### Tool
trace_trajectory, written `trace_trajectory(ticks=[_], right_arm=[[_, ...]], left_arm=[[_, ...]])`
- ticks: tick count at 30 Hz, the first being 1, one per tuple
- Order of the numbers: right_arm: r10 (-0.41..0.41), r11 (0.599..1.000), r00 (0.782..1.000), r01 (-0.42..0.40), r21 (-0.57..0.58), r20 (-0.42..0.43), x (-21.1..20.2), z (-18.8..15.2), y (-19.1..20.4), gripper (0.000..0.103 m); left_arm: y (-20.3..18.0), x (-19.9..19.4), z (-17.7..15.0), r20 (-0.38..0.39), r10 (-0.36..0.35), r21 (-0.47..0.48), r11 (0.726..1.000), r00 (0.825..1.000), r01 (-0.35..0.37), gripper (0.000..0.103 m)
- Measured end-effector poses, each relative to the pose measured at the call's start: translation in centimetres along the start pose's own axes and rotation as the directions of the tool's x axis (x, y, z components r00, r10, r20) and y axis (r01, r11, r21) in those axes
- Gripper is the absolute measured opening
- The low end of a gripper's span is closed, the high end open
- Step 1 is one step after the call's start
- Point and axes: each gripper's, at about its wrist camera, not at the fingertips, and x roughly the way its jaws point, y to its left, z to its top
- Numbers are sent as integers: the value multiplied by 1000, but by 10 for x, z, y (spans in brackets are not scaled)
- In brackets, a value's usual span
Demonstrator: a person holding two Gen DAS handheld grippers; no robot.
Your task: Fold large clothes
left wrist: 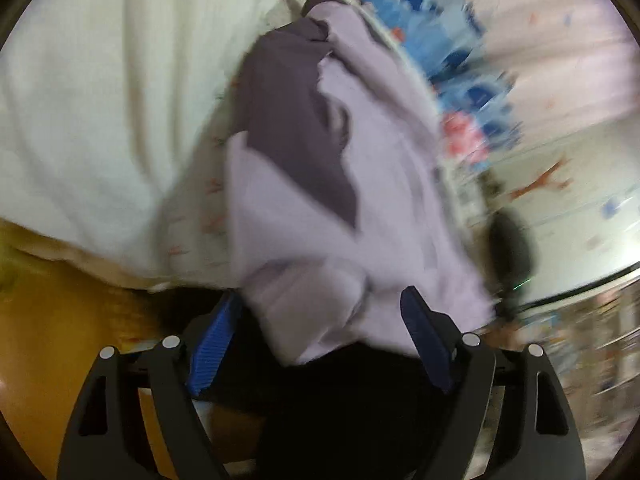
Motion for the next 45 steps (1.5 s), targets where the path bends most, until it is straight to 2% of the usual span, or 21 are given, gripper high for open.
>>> trace_trajectory(ticks=[2,5,6,8,10,13,15,16,18,19,20,23,25,27,28,29,31,36,40,43,45], right_arm=[[78,996,997,-78,51,11,2,-6,-11,86],[246,962,969,-245,117,4,15,-10,-23,85],[270,958,963,-269,101,5,18,-10,-19,73],[286,957,958,-287,47,24,19,-9,-7,38],[325,946,943,-325,-10,63,11,-9,9,23],[332,943,941,-329,-47,66,5,-6,25,24],[307,952,951,-307,-10,46,12,-7,15,39],[300,953,953,-301,30,33,15,-9,6,56],[288,953,958,-287,100,6,24,-13,-8,65],[316,942,949,-314,115,-4,28,-16,-12,65],[336,935,942,-333,119,-4,30,-16,-13,65],[373,924,928,-371,92,-7,38,-16,-5,64],[374,926,928,-373,58,1,45,-14,5,52],[380,923,924,-382,39,39,47,-12,15,34],[384,922,921,-386,31,64,47,-10,20,28],[394,917,915,-397,21,88,44,-9,24,25],[435,900,888,-436,-27,149,28,-5,40,20],[493,869,835,-461,-181,245,-39,10,90,16],[526,842,812,-457,-285,253,-91,0,117,16],[510,837,837,-429,-338,201,-122,-30,135,17],[463,853,881,-413,-319,98,-122,-53,123,23]], left_arm=[[6,6,6,32,-89,-55,994,996,91,96],[7,22,13,31,-154,-127,980,988,157,95],[-2,19,13,61,-175,-114,977,983,181,92],[-21,8,16,94,-184,-90,977,978,192,35],[-37,-6,17,127,-187,-55,979,974,195,26],[-52,-19,21,137,-125,-6,992,983,127,23],[-40,-12,24,76,-119,-16,993,990,120,27],[-34,-6,25,48,-126,-35,991,991,128,38],[-13,0,24,16,-101,-94,990,995,102,70],[-3,0,22,24,-87,-118,989,996,89,89],[2,1,21,35,-88,-128,987,995,92,94],[12,3,21,30,-119,-147,982,992,122,95],[13,13,25,-6,-100,-141,985,995,98,95],[13,27,28,-24,-77,-162,984,997,72,94],[10,32,30,-17,-49,-164,985,999,46,73],[4,38,31,-18,-36,-169,985,999,33,37],[-4,33,31,12,-16,-163,986,1000,18,27],[-74,-9,32,107,-62,-41,997,992,66,19],[-116,-49,17,136,-129,46,991,982,124,19],[-128,-80,-13,92,-137,106,986,986,127,19],[-119,-84,-32,9,-128,156,980,992,125,25]])
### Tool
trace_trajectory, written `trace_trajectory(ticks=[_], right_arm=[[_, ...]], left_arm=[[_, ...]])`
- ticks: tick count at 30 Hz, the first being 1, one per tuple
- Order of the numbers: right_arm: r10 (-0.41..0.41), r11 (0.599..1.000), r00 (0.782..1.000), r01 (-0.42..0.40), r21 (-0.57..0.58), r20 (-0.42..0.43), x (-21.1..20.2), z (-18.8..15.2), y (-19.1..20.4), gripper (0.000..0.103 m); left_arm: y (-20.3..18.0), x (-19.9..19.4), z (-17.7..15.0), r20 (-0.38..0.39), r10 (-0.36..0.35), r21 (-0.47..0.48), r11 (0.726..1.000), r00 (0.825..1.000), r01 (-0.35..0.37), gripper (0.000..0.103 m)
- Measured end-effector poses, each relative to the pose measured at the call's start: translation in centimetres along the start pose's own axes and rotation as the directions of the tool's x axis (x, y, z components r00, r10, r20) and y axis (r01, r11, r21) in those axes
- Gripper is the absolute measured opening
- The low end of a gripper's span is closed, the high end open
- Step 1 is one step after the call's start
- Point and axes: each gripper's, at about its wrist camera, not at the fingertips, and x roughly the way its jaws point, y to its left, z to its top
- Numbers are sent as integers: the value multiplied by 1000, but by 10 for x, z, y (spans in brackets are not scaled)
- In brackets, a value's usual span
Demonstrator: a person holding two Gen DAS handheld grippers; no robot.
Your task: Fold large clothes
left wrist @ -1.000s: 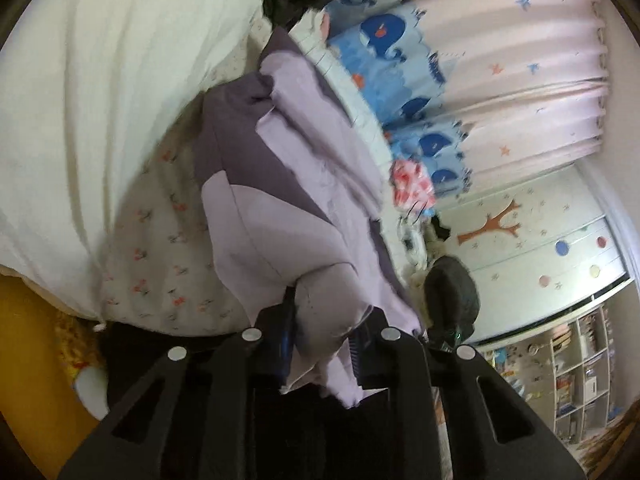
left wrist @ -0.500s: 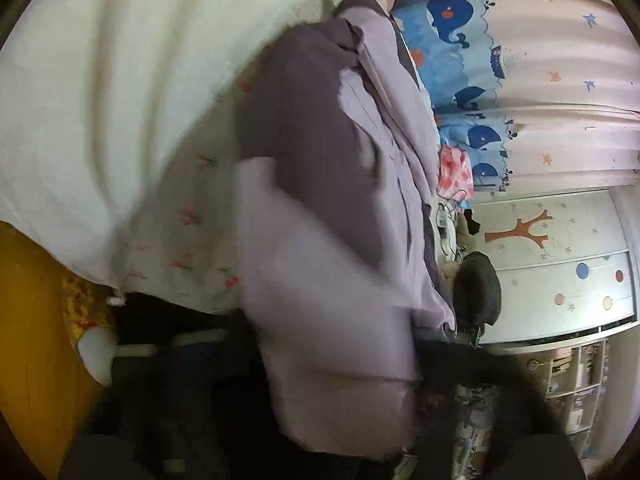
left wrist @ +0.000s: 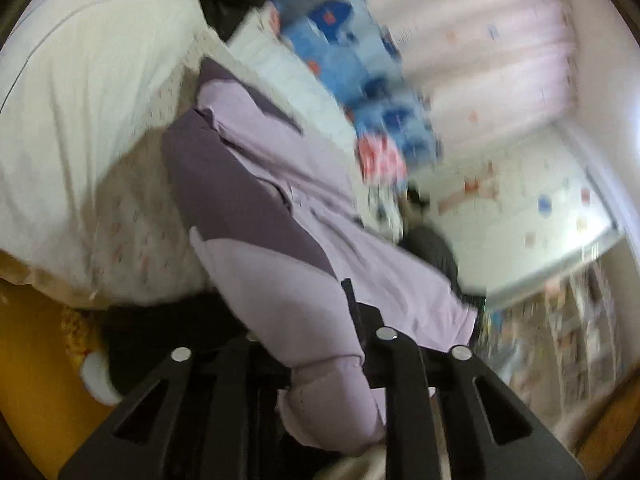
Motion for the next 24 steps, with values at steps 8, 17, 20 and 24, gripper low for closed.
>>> trace_trajectory(ticks=[8,17,20,24], right_arm=[[-81,953,981,128,275,-176,-20,-97,-96,60],[-59,948,992,91,306,-111,-7,-88,-120,81],[-47,951,988,89,297,-148,13,-92,-121,81],[-72,957,989,105,271,-129,27,-87,-122,73]], left_arm=[[123,-18,-71,-127,-2,-173,985,992,-20,76],[112,28,-44,-97,107,-86,990,990,-115,94],[88,56,-47,-126,198,36,980,972,-195,93],[77,79,-56,-141,331,112,942,933,-317,59]])
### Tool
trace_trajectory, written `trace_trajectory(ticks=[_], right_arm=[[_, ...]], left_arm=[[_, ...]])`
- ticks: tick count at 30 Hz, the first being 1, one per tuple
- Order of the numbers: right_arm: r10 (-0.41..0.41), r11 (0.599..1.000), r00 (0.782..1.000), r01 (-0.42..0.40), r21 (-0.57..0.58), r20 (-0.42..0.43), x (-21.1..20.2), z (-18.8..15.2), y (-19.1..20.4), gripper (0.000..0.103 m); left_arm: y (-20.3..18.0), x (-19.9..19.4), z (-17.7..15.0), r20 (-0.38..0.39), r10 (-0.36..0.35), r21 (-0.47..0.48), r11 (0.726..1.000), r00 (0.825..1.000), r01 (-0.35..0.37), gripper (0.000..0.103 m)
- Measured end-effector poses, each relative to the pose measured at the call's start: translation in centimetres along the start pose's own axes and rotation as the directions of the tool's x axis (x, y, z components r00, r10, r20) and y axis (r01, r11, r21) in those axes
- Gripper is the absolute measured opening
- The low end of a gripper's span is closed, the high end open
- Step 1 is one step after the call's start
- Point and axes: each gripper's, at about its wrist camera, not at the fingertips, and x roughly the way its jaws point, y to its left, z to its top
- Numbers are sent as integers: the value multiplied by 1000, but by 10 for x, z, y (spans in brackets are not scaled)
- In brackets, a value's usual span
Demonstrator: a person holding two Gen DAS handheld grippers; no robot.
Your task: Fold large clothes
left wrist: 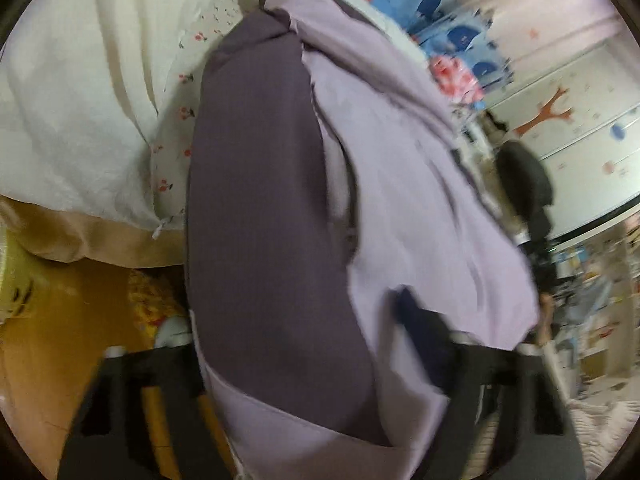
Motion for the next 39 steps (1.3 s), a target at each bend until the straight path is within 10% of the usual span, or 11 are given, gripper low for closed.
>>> trace_trajectory(ticks=[4,10,39], right_arm=[[-60,997,998,61,-42,29,-6,-4,2,38],[-87,996,996,87,-5,17,-4,-11,-5,42],[-137,990,990,138,30,-19,-6,-24,-12,82]], left_arm=[[-39,-13,-9,110,234,154,956,966,-249,42],[-70,-11,-15,197,430,286,834,881,-471,41],[-103,11,-32,296,596,405,630,747,-663,45]])
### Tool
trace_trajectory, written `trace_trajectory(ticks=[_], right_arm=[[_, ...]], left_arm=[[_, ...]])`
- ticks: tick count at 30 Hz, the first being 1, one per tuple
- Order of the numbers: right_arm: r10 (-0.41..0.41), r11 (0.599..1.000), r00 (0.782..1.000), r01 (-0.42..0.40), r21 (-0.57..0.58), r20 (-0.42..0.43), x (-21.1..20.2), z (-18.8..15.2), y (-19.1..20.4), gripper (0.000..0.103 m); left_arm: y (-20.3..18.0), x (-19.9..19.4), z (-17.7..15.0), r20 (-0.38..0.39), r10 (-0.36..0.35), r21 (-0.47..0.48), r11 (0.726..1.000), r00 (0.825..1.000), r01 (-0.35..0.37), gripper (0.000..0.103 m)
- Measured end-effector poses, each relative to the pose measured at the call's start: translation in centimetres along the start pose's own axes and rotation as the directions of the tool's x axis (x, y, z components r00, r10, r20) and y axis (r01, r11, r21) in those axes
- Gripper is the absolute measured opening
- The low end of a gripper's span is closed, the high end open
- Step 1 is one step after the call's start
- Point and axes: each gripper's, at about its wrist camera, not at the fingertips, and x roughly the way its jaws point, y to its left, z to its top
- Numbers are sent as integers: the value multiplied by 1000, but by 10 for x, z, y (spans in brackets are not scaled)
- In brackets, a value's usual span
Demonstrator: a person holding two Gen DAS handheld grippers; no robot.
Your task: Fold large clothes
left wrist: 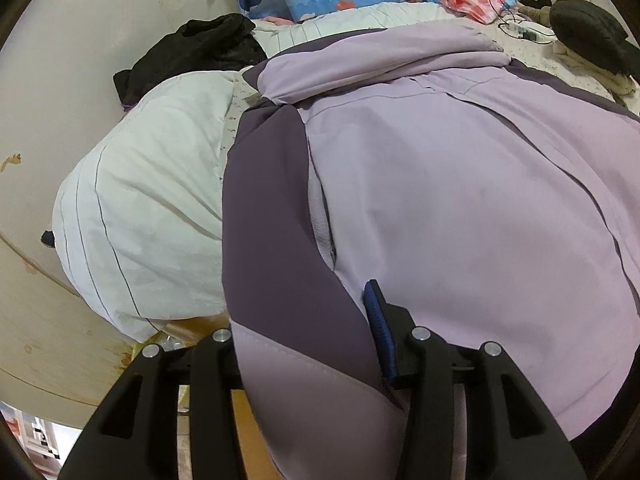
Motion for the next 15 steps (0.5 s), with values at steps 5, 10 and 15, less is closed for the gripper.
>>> trace_trajectory(ticks=[5,10,15], right_arm=[[3,1000,1000,-3,5,-2,1,-2,-3,82],[5,1000,1000,-5,8,-1,0,-3,-5,82],[7,1000,1000,-7,10,0,0,-4,-6,82]], left_arm=[[-3,0,-1,2,19,23,1000,1000,-19,47],[-5,-3,-2,9,51,51,997,999,-51,50],[-8,-5,-3,17,74,72,995,997,-75,51]])
